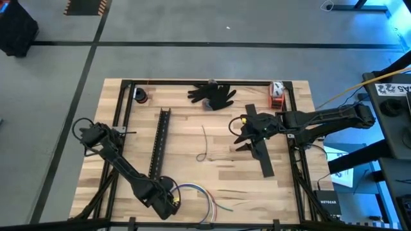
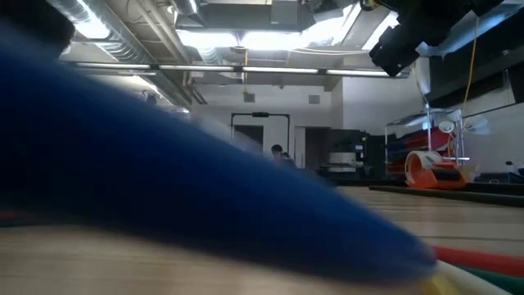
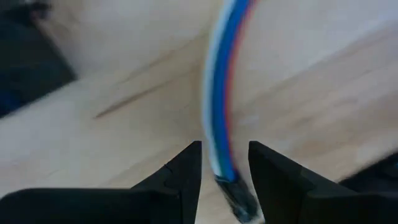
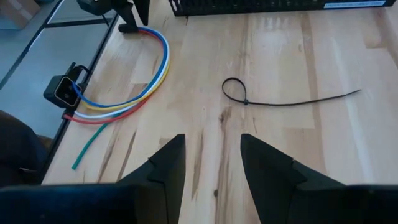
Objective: Ziptie cables
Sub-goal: Wrap the cable wires together using the black zip tie
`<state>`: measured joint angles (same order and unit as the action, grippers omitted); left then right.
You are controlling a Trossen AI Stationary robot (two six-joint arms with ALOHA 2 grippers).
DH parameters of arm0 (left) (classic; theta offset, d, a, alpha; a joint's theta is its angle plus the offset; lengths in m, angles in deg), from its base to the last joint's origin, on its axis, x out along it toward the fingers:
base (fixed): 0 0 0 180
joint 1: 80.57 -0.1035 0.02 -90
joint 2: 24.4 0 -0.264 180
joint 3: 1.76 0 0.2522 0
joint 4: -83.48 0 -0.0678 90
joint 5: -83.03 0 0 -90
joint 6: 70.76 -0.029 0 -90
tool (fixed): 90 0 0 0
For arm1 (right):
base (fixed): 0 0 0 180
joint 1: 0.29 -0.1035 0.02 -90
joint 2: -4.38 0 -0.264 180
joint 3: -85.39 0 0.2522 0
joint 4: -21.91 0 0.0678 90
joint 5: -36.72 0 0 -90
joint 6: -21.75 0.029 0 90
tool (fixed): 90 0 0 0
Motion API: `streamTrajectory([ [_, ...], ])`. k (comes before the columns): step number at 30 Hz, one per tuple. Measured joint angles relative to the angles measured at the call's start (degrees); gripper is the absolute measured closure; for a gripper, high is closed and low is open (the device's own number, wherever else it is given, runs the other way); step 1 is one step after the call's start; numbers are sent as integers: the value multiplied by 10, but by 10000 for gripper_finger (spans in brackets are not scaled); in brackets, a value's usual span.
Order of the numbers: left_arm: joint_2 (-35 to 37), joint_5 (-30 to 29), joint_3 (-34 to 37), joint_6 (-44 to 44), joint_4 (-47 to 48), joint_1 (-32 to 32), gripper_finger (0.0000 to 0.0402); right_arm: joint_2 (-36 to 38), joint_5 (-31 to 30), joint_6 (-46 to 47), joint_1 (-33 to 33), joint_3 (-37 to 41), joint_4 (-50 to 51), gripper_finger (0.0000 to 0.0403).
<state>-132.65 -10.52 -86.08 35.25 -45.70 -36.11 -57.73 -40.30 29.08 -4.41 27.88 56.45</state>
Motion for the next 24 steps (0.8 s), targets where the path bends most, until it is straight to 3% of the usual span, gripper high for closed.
streamTrajectory([
  [15, -36, -1, 5, -73, -14, -2, 282, 0, -10, 0, 0, 0, -2, 256],
  [21, -35, 4, -5, -142, 9, -13, 377, 0, -12, 1, 0, 0, -1, 256],
  [24, -26, 12, -27, -190, 50, -30, 388, 0, -4, 1, 0, -2, 2, 256],
])
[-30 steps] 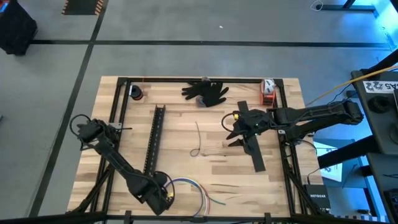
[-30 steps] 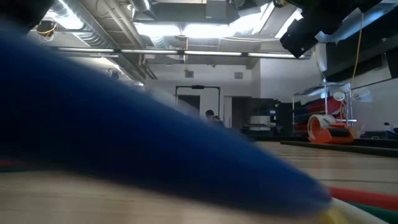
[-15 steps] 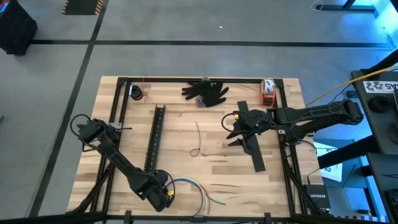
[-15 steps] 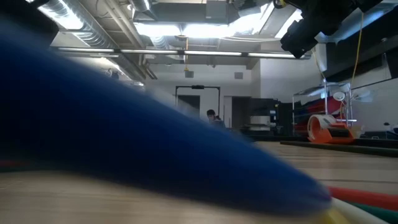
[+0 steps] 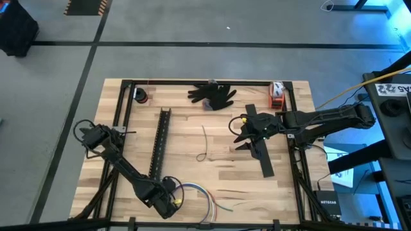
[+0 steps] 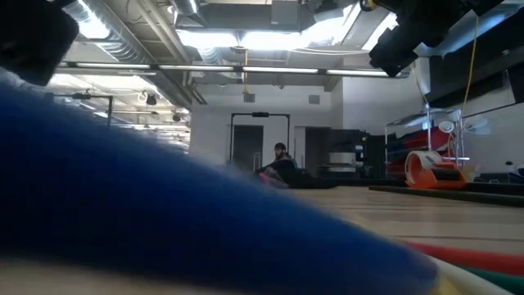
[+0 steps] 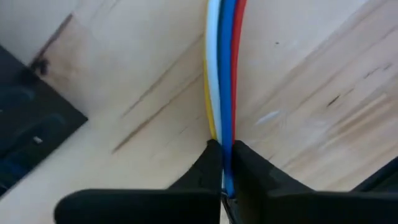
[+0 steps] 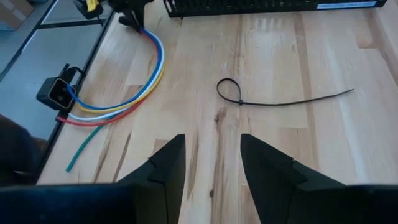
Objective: Ziptie cables
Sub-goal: Wrap the cable wires together using the black zip tie
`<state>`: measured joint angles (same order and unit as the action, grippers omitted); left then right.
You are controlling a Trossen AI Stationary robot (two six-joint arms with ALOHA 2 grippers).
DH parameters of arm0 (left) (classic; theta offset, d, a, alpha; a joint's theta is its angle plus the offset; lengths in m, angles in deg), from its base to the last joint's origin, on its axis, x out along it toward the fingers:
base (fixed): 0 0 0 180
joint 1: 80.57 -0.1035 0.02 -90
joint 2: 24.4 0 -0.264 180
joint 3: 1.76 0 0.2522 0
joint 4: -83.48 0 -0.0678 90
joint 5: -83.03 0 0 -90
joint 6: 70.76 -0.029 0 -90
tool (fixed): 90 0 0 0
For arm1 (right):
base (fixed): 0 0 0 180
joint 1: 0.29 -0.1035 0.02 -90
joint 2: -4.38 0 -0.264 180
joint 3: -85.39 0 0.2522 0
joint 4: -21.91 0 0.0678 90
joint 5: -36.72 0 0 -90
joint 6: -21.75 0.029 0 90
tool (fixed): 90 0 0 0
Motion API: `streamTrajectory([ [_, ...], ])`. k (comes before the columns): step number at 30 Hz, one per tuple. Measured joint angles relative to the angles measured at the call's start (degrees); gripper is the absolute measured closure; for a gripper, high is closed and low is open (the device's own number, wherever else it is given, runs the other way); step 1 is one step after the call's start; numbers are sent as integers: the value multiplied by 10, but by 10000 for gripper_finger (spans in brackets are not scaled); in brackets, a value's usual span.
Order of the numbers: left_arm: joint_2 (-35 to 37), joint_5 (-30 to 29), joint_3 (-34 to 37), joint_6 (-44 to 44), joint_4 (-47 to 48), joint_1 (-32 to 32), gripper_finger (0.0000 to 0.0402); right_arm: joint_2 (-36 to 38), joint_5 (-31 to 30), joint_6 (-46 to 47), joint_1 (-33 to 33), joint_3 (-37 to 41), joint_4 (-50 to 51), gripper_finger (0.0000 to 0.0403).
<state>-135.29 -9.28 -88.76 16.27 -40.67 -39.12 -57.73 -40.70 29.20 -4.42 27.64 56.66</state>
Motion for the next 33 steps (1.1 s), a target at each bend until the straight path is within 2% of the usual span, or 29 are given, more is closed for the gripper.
streamTrajectory([
  [3, 9, -22, -35, -63, 64, -25, 387, 2, 7, 0, 0, -13, 2, 256],
  [7, 20, -55, -97, -145, 101, -56, 393, 2, 12, -2, 0, -39, 2, 256],
  [17, 36, -149, -193, -333, 101, -134, 392, 51, 5, 3, 0, -76, 59, 256],
  [23, 39, -155, -221, -445, 95, -181, 392, 82, -12, 28, -30, -76, 68, 256],
  [28, 39, -156, -238, -519, 96, -221, 391, 42, -29, 55, -78, -77, 21, 256],
  [33, 39, -156, -252, -577, 95, -247, 391, -12, -46, 57, -81, -77, -59, 255],
])
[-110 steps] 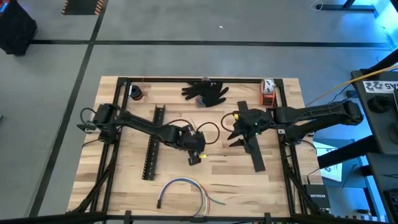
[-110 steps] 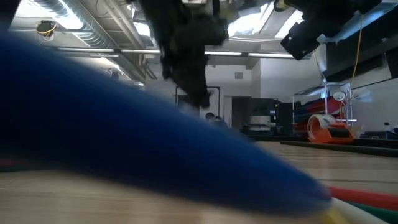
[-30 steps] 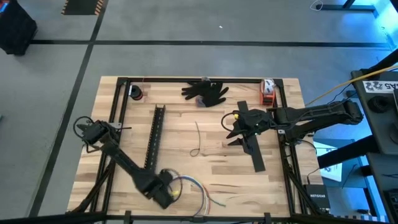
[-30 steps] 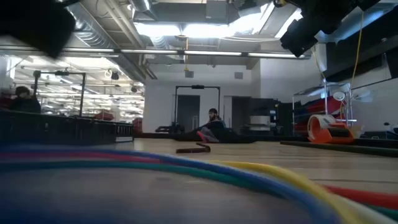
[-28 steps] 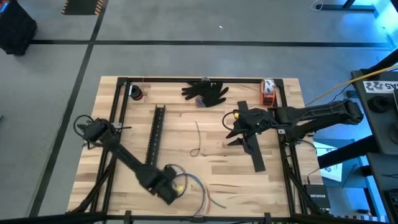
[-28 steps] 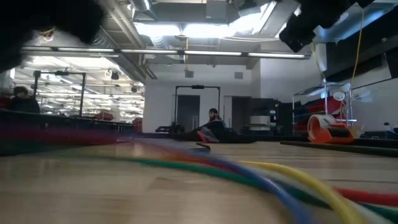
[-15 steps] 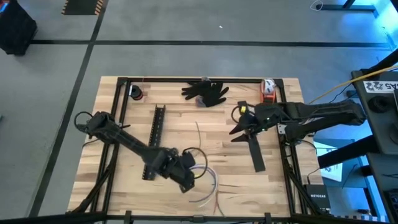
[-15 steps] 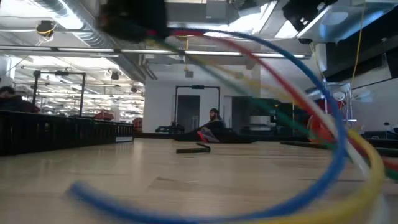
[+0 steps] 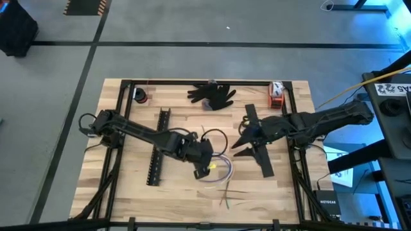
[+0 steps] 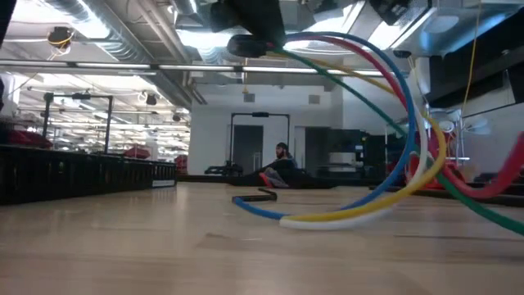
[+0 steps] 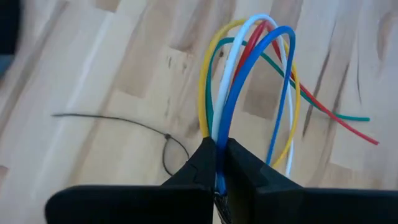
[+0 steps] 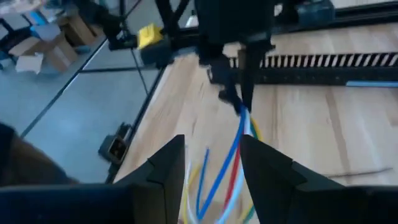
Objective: Ziptie cables
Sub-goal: Wrap the cable wires together using the black zip tie
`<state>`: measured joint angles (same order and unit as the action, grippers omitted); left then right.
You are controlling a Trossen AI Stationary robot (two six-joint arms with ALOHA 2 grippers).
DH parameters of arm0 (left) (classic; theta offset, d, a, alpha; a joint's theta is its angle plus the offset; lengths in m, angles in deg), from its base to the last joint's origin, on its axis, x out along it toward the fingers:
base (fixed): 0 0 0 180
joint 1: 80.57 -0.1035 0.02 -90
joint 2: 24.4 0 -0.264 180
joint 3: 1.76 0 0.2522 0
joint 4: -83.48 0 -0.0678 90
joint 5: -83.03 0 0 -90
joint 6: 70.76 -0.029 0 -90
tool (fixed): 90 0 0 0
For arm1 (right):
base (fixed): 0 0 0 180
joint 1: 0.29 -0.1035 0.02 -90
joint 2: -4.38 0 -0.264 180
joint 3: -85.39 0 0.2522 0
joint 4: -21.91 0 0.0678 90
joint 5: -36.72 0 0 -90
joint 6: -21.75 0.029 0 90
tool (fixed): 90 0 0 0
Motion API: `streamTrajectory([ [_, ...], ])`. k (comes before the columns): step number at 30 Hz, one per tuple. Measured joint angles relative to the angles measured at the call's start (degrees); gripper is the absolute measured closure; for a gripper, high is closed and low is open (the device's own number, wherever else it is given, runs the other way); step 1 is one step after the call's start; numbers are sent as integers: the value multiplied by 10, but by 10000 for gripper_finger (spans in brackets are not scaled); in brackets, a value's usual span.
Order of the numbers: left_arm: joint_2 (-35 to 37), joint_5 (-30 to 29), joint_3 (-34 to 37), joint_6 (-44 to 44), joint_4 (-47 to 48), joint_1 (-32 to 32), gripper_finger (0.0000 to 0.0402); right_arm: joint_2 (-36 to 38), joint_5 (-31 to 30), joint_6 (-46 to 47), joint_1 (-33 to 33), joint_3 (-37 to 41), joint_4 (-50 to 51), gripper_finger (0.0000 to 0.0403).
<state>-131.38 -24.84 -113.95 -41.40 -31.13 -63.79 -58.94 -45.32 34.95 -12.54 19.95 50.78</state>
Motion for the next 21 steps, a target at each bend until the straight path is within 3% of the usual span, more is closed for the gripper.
streamTrajectory([
  [6, 0, 1, -13, -24, 0, -17, 391, -76, -12, -36, 3, -17, 23, 213],
  [14, 0, 1, -17, -26, -1, -29, 391, -170, -130, -133, 3, -103, 65, 113],
  [17, 1, 1, -17, -27, -6, -29, 391, -191, -138, -142, 6, -122, 73, 107],
  [21, 1, 2, -17, -31, -26, -29, 391, -224, -135, -151, 8, -122, 74, 128],
])
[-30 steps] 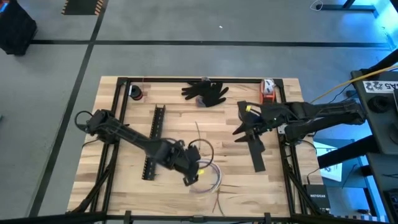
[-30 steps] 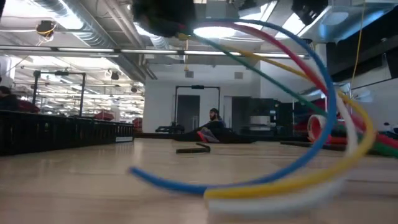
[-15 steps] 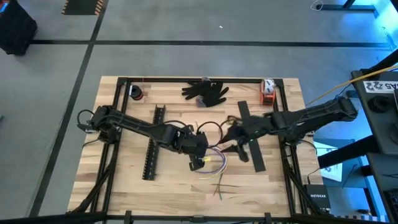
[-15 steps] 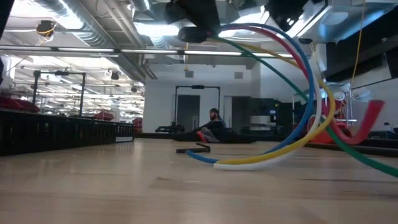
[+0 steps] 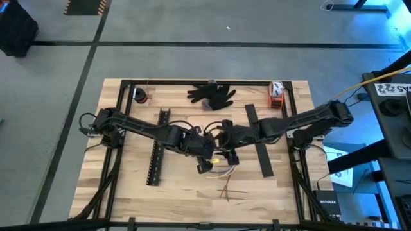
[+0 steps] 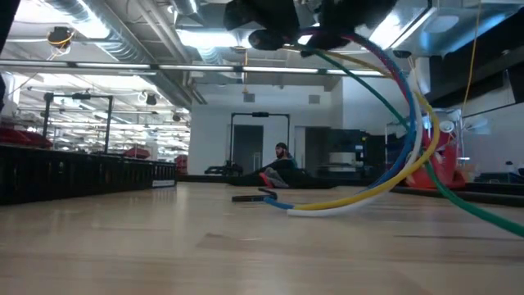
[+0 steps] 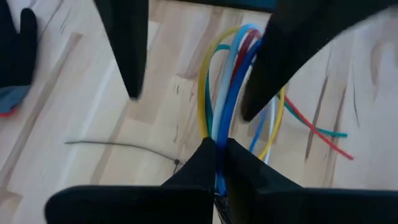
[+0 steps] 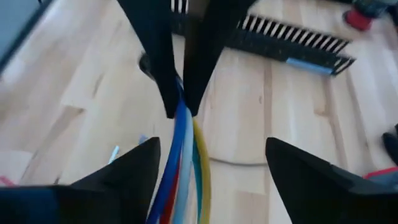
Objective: Ziptie cables
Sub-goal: Wrap the cable wires together using the black zip tie
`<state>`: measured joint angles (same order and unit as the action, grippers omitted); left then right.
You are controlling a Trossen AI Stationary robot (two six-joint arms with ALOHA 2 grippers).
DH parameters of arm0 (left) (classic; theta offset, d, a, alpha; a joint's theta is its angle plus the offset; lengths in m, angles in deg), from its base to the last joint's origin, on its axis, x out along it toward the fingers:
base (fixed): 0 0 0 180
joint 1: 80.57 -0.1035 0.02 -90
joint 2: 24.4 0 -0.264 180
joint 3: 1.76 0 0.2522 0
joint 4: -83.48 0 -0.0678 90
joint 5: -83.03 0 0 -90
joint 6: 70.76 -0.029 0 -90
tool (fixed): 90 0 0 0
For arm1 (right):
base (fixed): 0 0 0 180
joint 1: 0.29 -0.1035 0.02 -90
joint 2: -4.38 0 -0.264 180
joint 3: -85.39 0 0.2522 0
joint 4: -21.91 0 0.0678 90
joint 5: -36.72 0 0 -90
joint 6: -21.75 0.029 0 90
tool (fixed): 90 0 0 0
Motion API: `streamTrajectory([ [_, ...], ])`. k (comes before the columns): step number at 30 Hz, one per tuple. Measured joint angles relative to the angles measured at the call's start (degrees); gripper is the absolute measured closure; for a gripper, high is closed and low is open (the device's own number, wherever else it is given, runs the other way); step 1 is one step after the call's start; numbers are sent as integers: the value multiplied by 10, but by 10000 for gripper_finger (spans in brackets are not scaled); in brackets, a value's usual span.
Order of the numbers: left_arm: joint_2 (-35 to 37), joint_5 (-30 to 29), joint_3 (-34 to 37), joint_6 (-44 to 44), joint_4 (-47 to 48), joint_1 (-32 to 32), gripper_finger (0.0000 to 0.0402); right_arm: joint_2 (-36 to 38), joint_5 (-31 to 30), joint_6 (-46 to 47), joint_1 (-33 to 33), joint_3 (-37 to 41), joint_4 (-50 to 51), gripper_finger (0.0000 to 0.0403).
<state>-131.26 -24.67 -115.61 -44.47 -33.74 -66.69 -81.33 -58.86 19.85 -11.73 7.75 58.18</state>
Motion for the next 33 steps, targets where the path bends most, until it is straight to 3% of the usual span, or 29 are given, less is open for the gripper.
streamTrajectory([
  [5, 0, -1, 0, -8, -2, 1, 391, -14, 1, -4, -2, 0, -1, 199],
  [11, 0, -2, 0, 1, -2, 0, 384, -15, 11, -16, -2, 0, 8, 360],
  [13, -1, -2, 0, 8, -6, -2, 374, -15, 16, -25, -2, 0, 16, 389],
  [16, -1, 4, 0, 11, -8, -7, 349, -14, 6, -27, -2, 0, 31, 384],
  [22, -1, 51, 0, 7, 20, -21, 276, 15, -37, -10, -2, 1, 154, 395],
  [25, 0, 43, 7, 8, 55, -23, 248, 30, -54, 21, -1, 3, 202, 395],
  [28, 1, 32, 48, 14, 41, -26, 238, 52, -54, 58, -2, 33, 197, 398],
  [33, 0, 70, 143, 52, -74, -50, 247, 79, -41, 148, -2, 111, 156, 398],
])
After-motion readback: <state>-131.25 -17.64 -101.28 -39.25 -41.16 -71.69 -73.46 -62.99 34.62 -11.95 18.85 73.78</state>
